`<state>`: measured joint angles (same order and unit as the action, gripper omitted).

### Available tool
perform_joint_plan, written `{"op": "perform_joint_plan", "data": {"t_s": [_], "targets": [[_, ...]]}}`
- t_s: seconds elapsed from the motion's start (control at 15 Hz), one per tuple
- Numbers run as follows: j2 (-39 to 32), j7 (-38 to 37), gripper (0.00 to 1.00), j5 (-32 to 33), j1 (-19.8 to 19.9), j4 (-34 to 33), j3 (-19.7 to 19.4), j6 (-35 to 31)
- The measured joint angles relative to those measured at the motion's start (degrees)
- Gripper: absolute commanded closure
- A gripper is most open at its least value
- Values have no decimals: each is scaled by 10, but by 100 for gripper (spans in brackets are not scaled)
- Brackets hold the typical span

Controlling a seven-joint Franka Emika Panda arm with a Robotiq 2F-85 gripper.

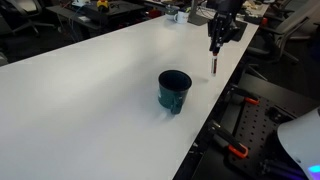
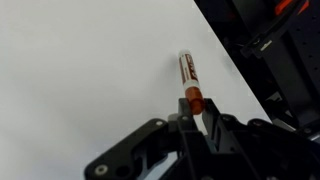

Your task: Take the red marker out of the green mug.

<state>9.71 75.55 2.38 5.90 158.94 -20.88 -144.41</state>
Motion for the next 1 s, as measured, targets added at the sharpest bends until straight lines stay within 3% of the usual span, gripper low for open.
{"op": "perform_joint_plan", "data": {"t_s": [0.47,1.0], "targets": [[-76,31,96,-30,23,-1,11,-44],[-132,31,96,-24,56,-1,37,-162]]}}
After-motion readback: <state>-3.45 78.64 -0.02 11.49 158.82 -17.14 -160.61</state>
